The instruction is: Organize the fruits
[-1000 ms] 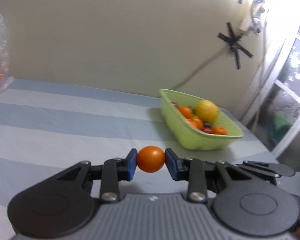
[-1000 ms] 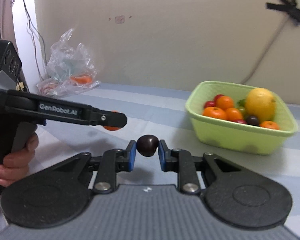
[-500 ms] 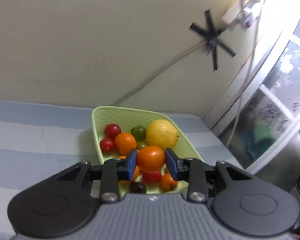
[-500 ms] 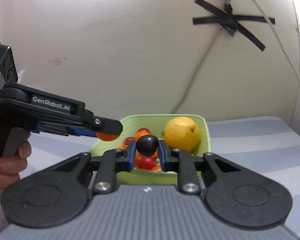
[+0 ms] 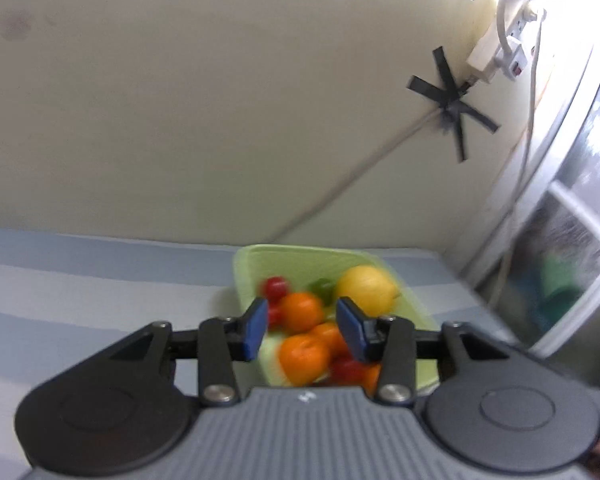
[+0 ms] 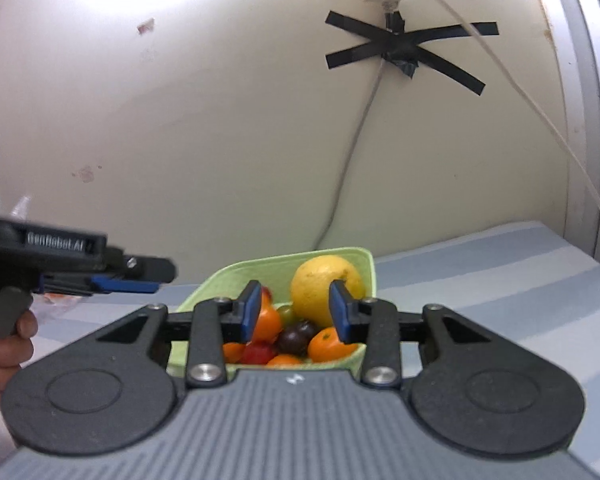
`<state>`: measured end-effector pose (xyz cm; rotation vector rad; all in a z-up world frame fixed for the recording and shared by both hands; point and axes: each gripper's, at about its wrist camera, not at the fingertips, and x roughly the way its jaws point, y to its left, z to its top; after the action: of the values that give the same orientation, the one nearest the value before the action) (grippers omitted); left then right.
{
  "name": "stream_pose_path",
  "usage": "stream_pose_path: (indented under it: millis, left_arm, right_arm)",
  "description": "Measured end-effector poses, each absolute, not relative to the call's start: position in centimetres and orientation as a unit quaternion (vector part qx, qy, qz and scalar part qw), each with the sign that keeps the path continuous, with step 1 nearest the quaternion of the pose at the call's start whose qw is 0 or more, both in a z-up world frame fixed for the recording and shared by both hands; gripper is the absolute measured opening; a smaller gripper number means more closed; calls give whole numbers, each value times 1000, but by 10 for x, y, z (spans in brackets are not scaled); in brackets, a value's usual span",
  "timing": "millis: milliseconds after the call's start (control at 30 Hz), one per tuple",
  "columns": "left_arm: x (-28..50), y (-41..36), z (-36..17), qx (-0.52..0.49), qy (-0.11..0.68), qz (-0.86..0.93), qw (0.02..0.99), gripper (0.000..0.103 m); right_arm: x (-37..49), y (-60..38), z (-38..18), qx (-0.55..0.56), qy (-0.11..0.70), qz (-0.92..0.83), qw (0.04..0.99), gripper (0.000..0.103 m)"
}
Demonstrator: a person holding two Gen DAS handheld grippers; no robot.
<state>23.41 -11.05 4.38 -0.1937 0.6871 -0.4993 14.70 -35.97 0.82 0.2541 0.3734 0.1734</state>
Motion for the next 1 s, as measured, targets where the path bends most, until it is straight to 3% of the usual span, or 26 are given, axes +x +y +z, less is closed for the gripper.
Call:
stream_pose_path:
  millis: [367,567,633,667,700,800,1000]
  left_arm:
    - [135,-58,23,-41,355,-101,928,44]
    - [86,-51,19,-35,346,-78,934,58]
    - [73,-48,18,-36,341,-74,936,72]
    - [65,-46,17,-36,337,-69,938,87]
    - [58,-46,17,-33,332,-65,940,96]
    - [43,-43,16,-20,325,-61,944,103]
    - [24,-33,16,-24,323,-53,944,103]
  right_arm:
    - [71,-314,1,178,245,86,949,43]
    - [31,-294,6,188,246,61,949,46]
    - [21,-288,7,184,247,55,950,47]
    - [14,-285,9,179,247,53,951,47]
    - [9,-283,9,175,247,51,952,48]
    - [-5,-278,13,169,243,41,954,53]
    - [-19,-271,17,172,236,36,956,59]
